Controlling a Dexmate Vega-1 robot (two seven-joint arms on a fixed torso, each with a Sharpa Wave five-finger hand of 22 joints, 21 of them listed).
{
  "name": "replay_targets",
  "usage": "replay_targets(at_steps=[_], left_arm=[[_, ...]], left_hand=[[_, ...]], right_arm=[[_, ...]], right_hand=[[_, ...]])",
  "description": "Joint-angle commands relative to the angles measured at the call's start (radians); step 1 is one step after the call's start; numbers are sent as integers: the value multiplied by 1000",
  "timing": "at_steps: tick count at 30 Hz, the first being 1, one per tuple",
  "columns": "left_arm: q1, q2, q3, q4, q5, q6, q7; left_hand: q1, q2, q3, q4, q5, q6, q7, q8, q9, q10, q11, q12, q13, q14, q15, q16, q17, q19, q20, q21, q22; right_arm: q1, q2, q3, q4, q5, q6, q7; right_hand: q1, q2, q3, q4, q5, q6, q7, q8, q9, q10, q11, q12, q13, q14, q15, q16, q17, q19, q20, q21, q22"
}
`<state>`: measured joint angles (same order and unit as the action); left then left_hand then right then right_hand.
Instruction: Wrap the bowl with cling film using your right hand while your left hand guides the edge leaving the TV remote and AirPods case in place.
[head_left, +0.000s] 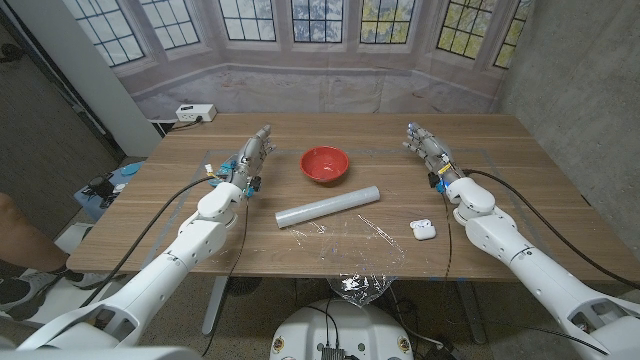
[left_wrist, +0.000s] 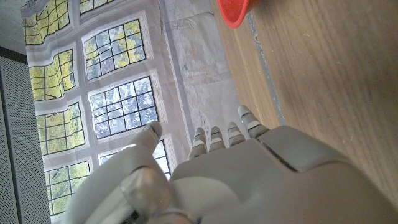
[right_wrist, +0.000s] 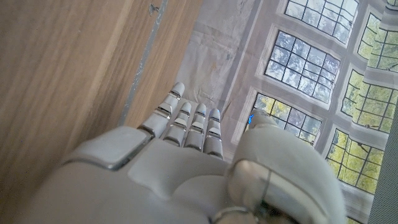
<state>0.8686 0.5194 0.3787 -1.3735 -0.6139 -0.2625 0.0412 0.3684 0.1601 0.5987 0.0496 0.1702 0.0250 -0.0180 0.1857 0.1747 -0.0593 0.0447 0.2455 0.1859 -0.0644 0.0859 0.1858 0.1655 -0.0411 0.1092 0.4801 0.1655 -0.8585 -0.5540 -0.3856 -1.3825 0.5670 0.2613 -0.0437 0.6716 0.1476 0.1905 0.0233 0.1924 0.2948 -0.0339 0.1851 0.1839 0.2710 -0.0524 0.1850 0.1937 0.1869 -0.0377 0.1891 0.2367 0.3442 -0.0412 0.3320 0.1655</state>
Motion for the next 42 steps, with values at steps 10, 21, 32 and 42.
replay_targets(at_steps=[10,21,32,42], left_arm=[[-8,-3,1,30,9,-22,-9],[11,4,-2,7,18,-27,8],[27,22,-7,-14,27,-15,23],[24,30,-4,-23,39,-4,28]], left_hand=[[17,5,2,-17,5,3,5,2,5,6,6,-4,3,2,17,-2,2,15,-8,-5,3],[21,8,5,-24,5,1,6,1,5,7,6,-7,3,2,16,-3,2,18,-8,-10,3],[26,11,7,-32,6,1,9,0,5,7,9,-10,3,0,17,-5,2,20,-8,-16,3],[30,13,9,-39,7,1,9,0,5,8,10,-12,4,-2,18,-5,2,22,-7,-21,3]], right_arm=[[-51,-101,-32,-199,-186,-77,-110],[-74,-160,-42,-282,-274,-114,-120],[-80,-203,-59,-348,-374,-149,-123],[-63,-257,-71,-407,-470,-183,-95]], right_hand=[[25,-6,3,-29,-5,-3,-6,5,4,-1,3,6,2,-2,-22,11,-8,1,12,-16,4],[33,-10,4,-44,-7,-13,-11,3,3,-12,-2,3,1,-14,-27,9,-14,-9,14,-28,4],[42,-17,5,-60,-10,-23,-12,2,3,-20,-5,2,1,-19,-28,9,-20,-14,15,-39,4],[54,-23,7,-76,-11,-24,-13,3,3,-20,-8,3,1,-20,-30,9,-26,-13,16,-46,4]])
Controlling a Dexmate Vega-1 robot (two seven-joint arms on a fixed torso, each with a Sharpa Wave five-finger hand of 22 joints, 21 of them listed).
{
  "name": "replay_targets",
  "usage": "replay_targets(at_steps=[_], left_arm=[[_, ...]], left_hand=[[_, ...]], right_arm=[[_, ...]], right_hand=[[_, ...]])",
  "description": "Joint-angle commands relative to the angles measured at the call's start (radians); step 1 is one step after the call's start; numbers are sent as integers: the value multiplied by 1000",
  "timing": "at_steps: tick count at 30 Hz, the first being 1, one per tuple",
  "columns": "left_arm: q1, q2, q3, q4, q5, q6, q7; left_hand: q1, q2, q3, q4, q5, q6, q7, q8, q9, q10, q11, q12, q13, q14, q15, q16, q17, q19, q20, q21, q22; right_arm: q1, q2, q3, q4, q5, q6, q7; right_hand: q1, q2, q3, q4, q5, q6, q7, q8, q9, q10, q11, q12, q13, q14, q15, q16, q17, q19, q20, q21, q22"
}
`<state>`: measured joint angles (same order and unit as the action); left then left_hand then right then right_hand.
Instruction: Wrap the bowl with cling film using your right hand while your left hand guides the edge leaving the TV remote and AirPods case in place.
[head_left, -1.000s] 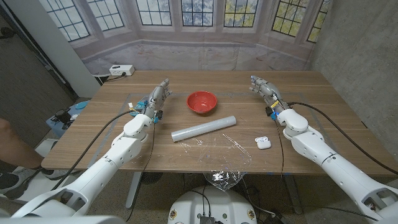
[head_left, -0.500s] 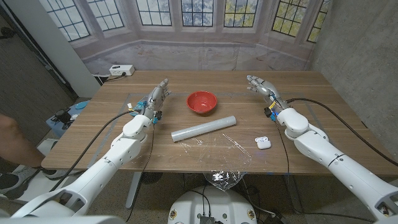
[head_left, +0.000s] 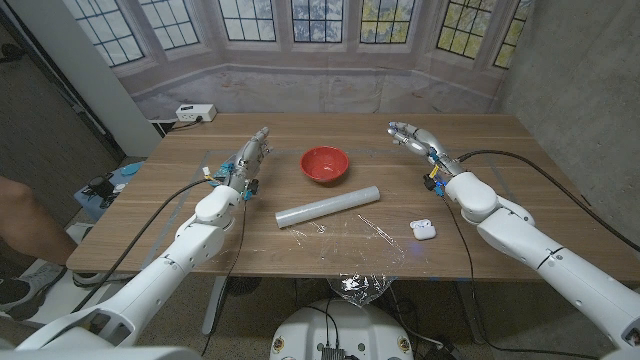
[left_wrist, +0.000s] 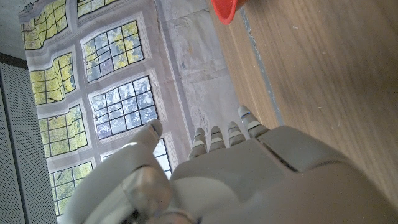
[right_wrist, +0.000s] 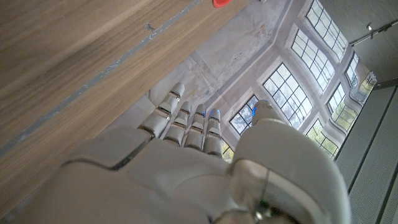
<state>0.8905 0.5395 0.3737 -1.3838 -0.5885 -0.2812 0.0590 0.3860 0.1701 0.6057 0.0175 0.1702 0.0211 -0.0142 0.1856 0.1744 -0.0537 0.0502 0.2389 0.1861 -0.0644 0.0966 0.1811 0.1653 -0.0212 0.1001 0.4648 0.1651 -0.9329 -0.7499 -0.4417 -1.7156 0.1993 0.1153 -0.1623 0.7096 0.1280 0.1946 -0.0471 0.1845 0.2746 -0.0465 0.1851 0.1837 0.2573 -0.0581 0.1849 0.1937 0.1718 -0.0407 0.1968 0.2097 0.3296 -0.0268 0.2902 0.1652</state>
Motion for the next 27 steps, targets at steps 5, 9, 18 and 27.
replay_targets(at_steps=[5,9,18,27], left_arm=[[-4,8,8,-15,20,22,11],[-10,5,14,-11,25,25,12],[-5,4,17,-17,38,20,24],[5,9,12,-12,38,12,26]], left_hand=[[13,4,2,-9,7,6,7,0,6,3,4,-6,3,-2,7,0,3,4,2,-8,3],[14,5,2,-10,7,6,9,0,6,2,3,-8,4,-3,7,0,3,4,2,-10,3],[16,8,3,-13,7,8,9,1,6,5,3,-8,4,-1,7,1,4,8,2,-13,4],[19,11,4,-17,7,11,10,2,6,7,5,-10,4,4,7,3,4,12,-2,-18,4]], right_arm=[[16,-89,-14,-104,-136,-55,44],[15,-110,-16,-134,-169,-78,56],[29,-157,-44,-199,-271,-147,102],[57,-190,-87,-275,-402,-223,163]], right_hand=[[22,-4,5,-12,-3,-3,-2,4,4,-5,-4,5,1,-5,-29,2,-1,2,1,-7,4],[27,-5,7,-18,-3,-4,-2,4,4,-4,-5,5,1,-5,-29,2,-2,2,1,-9,4],[62,-10,19,-54,-2,-11,-13,4,3,-10,-7,4,0,-9,-47,0,-12,-5,3,-26,4],[100,-27,27,-96,-2,-27,-39,4,4,-21,-37,5,-1,-15,-85,0,-23,-49,62,-69,4]])
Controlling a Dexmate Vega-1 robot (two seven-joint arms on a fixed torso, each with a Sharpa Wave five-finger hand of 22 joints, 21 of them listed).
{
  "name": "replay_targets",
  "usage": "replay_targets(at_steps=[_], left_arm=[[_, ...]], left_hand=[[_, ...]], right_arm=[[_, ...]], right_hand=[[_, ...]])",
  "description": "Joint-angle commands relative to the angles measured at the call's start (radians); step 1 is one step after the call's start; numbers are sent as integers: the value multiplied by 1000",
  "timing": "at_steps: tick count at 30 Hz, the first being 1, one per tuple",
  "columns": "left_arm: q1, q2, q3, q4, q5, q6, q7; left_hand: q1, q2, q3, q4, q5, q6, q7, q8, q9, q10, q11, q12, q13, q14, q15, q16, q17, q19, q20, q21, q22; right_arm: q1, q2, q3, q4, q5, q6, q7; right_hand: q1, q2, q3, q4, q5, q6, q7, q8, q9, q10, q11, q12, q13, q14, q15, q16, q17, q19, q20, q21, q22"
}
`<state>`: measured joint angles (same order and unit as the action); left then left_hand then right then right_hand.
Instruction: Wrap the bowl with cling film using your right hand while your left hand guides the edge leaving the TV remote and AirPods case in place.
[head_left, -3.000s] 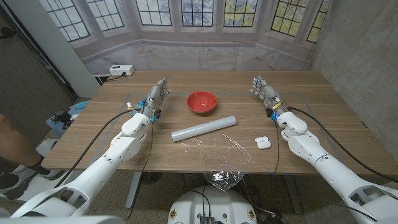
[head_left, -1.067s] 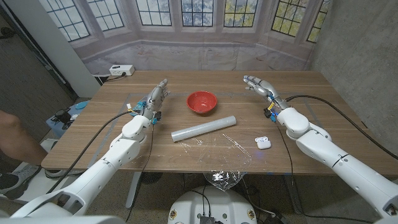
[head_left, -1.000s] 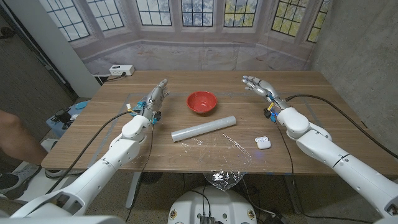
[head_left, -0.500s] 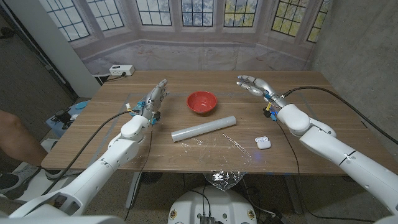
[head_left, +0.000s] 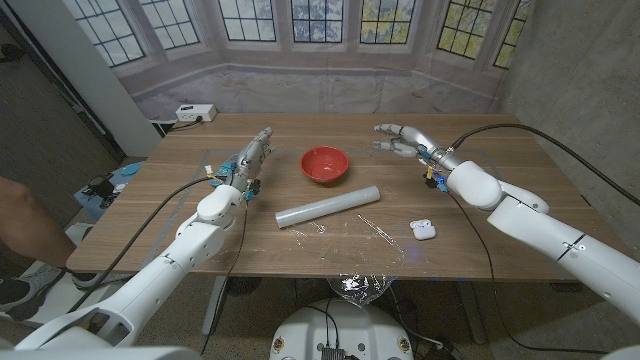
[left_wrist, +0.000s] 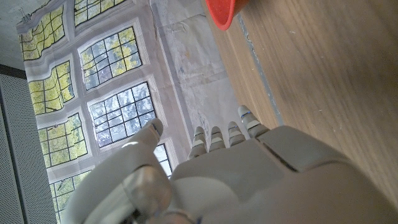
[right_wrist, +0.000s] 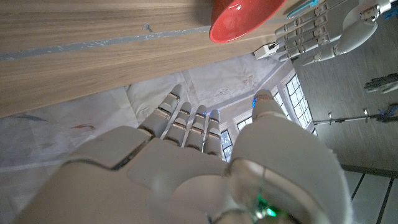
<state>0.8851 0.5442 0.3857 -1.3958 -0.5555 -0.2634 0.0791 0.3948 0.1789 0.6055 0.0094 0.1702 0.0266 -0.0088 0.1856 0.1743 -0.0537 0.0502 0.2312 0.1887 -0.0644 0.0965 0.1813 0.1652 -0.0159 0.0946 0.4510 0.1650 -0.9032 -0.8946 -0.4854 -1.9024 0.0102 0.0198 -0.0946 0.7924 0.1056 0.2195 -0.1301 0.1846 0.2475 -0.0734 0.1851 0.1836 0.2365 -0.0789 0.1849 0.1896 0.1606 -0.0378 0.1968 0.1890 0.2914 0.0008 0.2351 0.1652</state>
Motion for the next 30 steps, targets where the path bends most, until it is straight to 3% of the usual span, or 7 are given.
replay_targets(at_steps=[1,10,30], left_arm=[[11,4,-1,0,4,-6,5],[16,8,-5,5,0,-10,0],[26,18,-14,12,-6,-20,-7]], left_hand=[[10,2,4,-9,7,6,5,2,6,7,5,-2,1,5,7,3,4,7,4,-4,4],[12,4,5,-11,7,7,6,1,6,9,4,-3,2,8,8,4,5,9,3,-9,4],[14,8,5,-13,7,12,7,2,7,15,8,-4,2,16,10,7,6,15,2,-18,4]], right_arm=[[30,-46,-47,-93,-224,-133,100],[50,-62,-74,-136,-304,-164,169],[107,-65,-146,-181,-472,-231,346]], right_hand=[[19,-7,2,-14,-2,0,-15,5,4,1,-17,6,3,-2,-88,0,-3,-17,38,-17,4],[33,-18,3,-27,0,-5,-21,5,4,-3,-22,5,3,-11,-87,-4,-7,-51,31,-37,4],[66,-36,11,-40,5,-39,-31,-2,4,-32,-37,-2,3,-35,-80,-12,-10,-73,40,-48,4]])
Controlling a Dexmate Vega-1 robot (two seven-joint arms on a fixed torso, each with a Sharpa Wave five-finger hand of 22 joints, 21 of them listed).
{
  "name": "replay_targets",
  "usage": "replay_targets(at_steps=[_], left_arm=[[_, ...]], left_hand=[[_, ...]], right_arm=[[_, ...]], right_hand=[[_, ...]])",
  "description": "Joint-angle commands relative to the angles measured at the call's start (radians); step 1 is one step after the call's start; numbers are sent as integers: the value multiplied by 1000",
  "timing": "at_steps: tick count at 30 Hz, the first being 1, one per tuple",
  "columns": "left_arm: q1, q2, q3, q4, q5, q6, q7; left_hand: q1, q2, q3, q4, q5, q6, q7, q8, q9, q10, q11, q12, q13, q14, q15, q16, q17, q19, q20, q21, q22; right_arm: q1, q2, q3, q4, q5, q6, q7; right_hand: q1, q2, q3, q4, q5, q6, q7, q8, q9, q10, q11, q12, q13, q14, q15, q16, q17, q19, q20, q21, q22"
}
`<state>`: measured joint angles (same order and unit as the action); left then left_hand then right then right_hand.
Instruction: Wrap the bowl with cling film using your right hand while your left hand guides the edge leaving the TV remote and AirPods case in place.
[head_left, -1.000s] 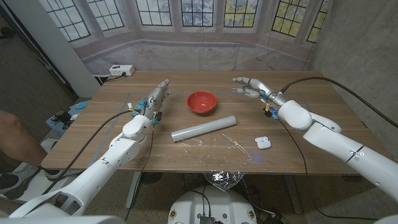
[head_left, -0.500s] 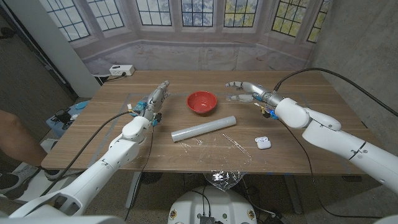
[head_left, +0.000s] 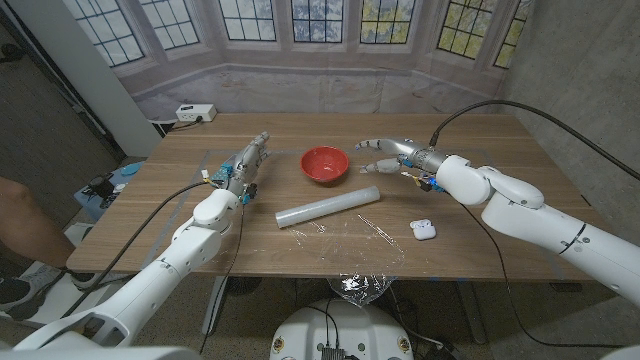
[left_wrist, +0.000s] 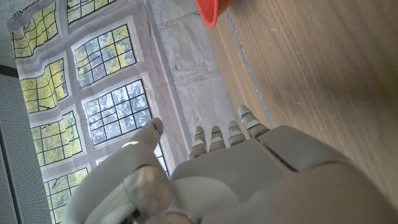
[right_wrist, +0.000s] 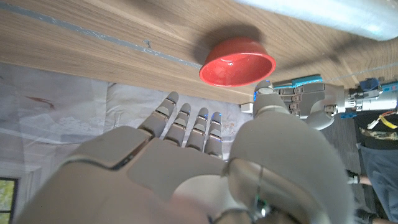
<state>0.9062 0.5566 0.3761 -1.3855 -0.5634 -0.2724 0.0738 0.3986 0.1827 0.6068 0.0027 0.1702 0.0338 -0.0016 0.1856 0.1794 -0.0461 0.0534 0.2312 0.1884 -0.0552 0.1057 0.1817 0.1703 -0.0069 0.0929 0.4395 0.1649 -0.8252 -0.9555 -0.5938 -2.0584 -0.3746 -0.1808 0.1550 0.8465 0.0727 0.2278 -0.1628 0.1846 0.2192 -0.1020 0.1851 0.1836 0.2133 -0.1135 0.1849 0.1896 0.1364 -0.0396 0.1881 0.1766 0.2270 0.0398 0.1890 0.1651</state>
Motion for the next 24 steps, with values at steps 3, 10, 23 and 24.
replay_targets(at_steps=[3,10,23,24], left_arm=[[9,9,-6,-4,4,-12,1],[16,15,-11,-18,7,-13,7],[35,21,-17,-35,3,-12,14],[37,21,-18,-36,2,-12,14]], left_hand=[[11,3,4,-7,7,5,1,2,2,8,5,-5,3,7,1,6,1,7,3,-8,5],[12,3,3,-8,7,4,-2,1,2,7,6,-6,3,6,0,5,1,8,3,-12,5],[14,6,5,-9,8,4,0,1,2,9,5,-8,3,6,2,5,2,10,5,-18,5],[14,6,5,-9,8,4,1,1,2,9,5,-8,3,6,2,5,2,10,4,-19,5]], right_arm=[[30,-5,-43,-32,-109,-39,116],[27,-4,-47,-49,-131,-58,154],[40,-2,-74,-74,-207,-73,230],[40,0,-75,-75,-212,-76,234]], right_hand=[[13,-6,2,-6,6,-18,-2,-3,4,-16,-1,-3,3,-15,-73,-4,2,-12,3,-3,4],[11,-12,0,-2,6,-28,2,-3,5,-26,4,-4,3,-22,-64,-4,3,-19,8,-5,4],[15,-20,-1,-3,7,-25,-1,2,5,-26,2,0,3,-14,-71,2,3,-23,8,-5,5],[15,-21,-1,-3,7,-25,-1,2,5,-25,1,0,3,-13,-71,2,3,-25,8,-6,5]])
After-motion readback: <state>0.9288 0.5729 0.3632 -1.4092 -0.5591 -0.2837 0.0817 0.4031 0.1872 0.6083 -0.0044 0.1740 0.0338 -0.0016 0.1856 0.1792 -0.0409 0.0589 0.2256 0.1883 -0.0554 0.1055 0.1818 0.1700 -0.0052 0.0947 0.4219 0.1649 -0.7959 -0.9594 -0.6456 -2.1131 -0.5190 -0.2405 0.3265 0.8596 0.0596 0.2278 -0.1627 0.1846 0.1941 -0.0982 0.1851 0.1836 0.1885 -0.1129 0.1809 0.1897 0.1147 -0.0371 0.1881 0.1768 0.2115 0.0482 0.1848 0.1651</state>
